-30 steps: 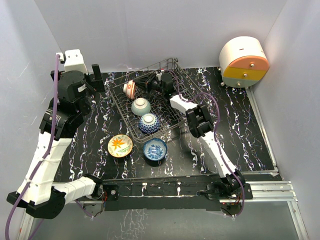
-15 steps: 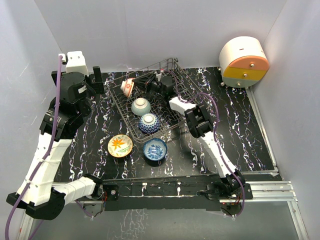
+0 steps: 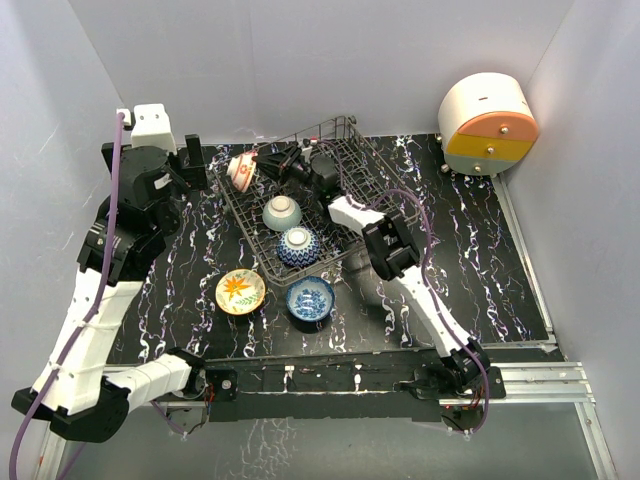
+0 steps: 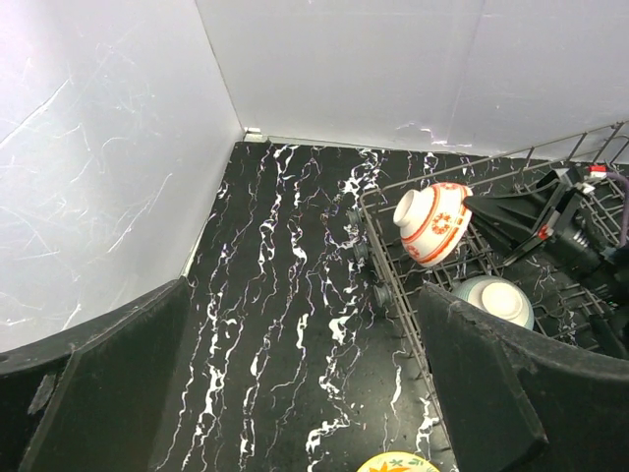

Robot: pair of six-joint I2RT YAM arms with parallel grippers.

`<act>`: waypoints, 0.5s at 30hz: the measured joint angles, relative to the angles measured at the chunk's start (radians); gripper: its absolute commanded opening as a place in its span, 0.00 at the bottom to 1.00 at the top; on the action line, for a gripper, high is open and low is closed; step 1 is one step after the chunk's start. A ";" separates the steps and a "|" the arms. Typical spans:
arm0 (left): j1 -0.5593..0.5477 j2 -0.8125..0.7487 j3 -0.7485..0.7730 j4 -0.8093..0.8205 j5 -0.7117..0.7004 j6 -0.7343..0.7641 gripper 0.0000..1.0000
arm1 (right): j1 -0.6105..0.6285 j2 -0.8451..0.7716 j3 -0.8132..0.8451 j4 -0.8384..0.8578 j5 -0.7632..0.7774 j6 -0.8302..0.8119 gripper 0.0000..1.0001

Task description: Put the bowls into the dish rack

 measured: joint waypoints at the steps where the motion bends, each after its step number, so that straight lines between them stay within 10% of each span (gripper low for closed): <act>1: 0.000 -0.003 0.000 0.000 0.000 0.002 0.97 | 0.005 0.011 0.014 -0.002 0.006 -0.002 0.08; 15: 0.000 -0.030 -0.035 0.009 -0.005 0.047 0.97 | 0.022 0.050 0.042 -0.092 0.048 -0.072 0.08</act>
